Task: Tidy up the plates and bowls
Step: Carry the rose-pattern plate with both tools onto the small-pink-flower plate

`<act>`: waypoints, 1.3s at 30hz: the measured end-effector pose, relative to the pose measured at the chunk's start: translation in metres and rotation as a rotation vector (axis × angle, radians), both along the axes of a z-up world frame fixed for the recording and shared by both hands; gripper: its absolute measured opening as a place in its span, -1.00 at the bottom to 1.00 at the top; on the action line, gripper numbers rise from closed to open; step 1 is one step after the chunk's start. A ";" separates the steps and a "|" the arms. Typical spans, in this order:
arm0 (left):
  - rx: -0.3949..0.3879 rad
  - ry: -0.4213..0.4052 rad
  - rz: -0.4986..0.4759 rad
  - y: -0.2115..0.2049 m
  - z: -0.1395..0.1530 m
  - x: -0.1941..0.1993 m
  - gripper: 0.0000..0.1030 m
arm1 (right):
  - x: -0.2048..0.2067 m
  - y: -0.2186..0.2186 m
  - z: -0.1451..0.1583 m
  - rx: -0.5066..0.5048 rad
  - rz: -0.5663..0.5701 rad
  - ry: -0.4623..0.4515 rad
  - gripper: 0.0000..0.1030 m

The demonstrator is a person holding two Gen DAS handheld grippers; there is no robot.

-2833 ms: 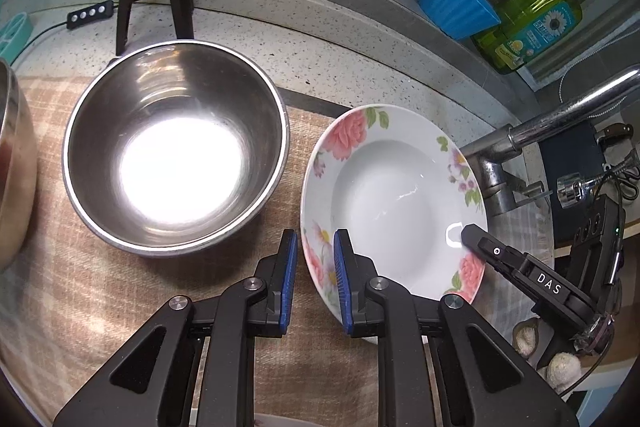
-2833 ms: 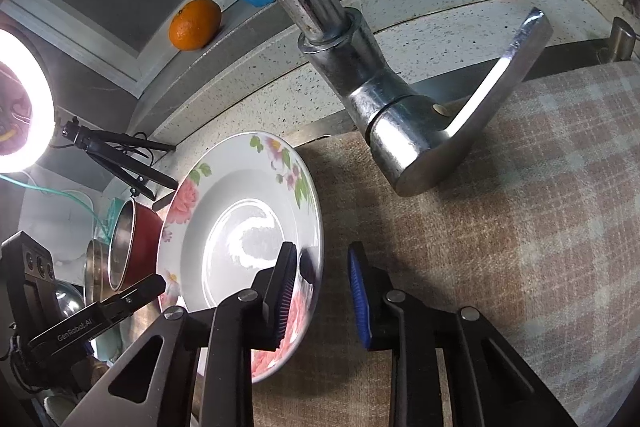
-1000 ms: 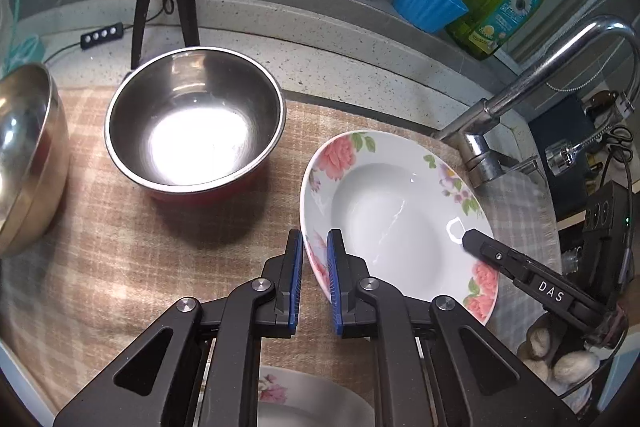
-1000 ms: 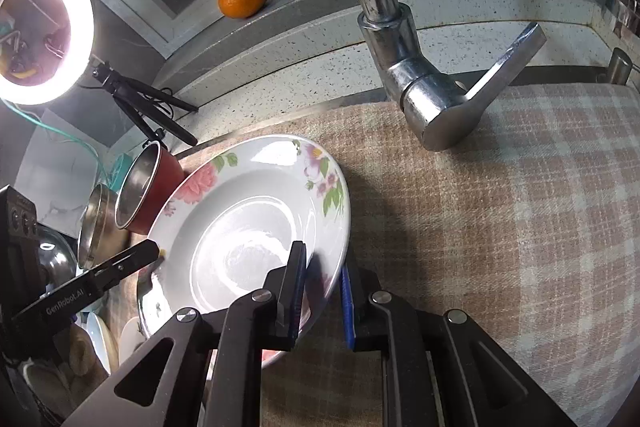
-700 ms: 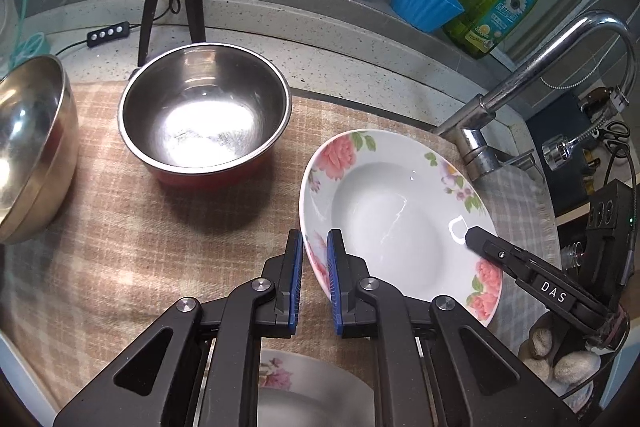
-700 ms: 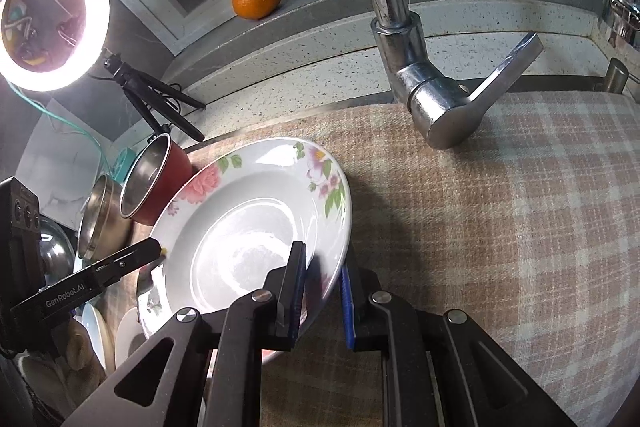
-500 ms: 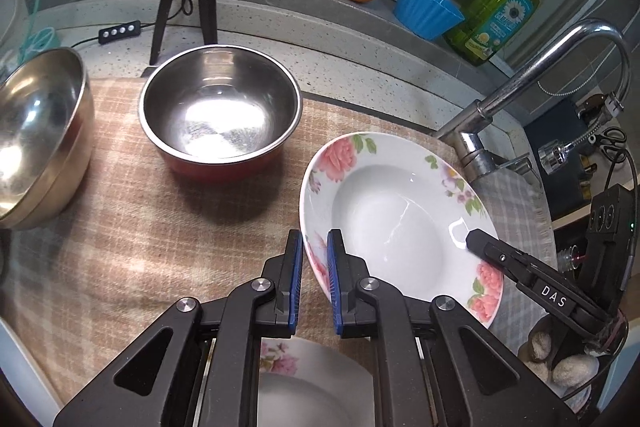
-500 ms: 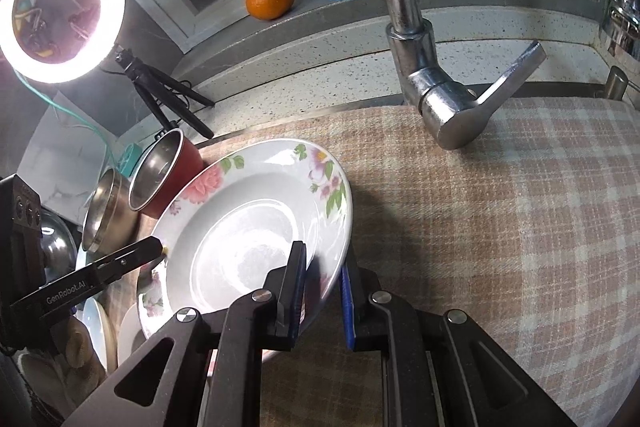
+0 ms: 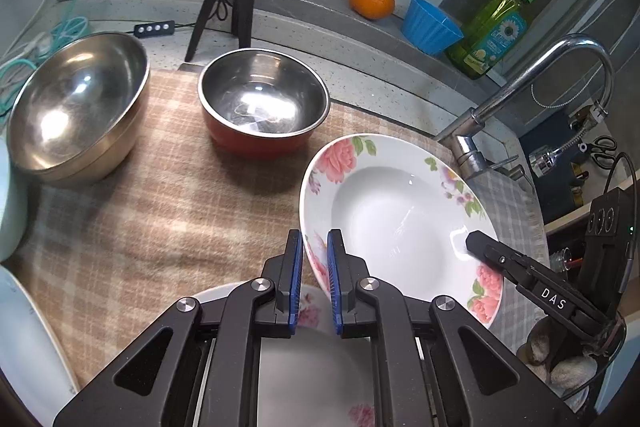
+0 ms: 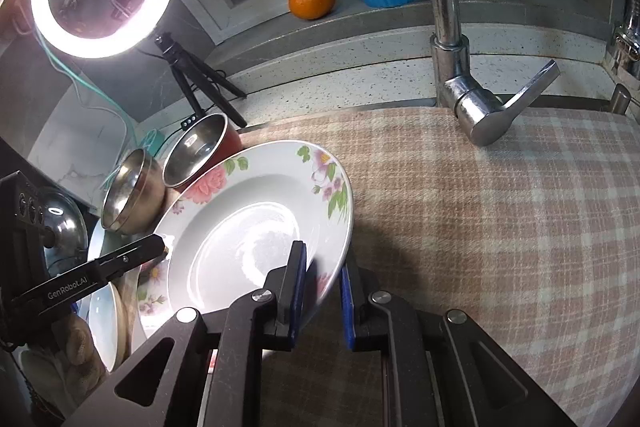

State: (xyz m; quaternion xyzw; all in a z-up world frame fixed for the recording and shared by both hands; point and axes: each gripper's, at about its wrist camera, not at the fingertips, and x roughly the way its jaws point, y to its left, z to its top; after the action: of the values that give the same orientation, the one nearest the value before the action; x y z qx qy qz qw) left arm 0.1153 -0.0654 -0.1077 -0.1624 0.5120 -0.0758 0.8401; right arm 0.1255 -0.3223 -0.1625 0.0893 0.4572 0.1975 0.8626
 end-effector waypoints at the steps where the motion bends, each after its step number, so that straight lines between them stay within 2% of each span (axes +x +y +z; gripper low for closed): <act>1: -0.001 -0.001 0.003 0.002 0.001 -0.003 -0.80 | -0.003 0.002 0.001 -0.001 0.002 -0.003 -0.72; 20: -0.002 -0.005 0.067 0.051 0.015 -0.086 -0.80 | -0.083 0.057 0.014 -0.028 0.082 -0.041 -0.73; 30: -0.002 0.037 0.091 0.067 0.001 -0.116 -0.79 | -0.111 0.075 -0.001 -0.060 0.124 -0.026 -0.72; 39: 0.006 0.063 0.104 0.072 -0.011 -0.126 -0.79 | -0.120 0.085 -0.015 -0.078 0.143 -0.010 -0.72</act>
State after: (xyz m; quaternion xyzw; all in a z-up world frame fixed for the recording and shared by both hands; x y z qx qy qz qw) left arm -0.0107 0.0067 -0.1183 -0.1886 0.5295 -0.0255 0.8267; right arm 0.0052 -0.2370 -0.1773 0.0217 0.4652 0.2410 0.8515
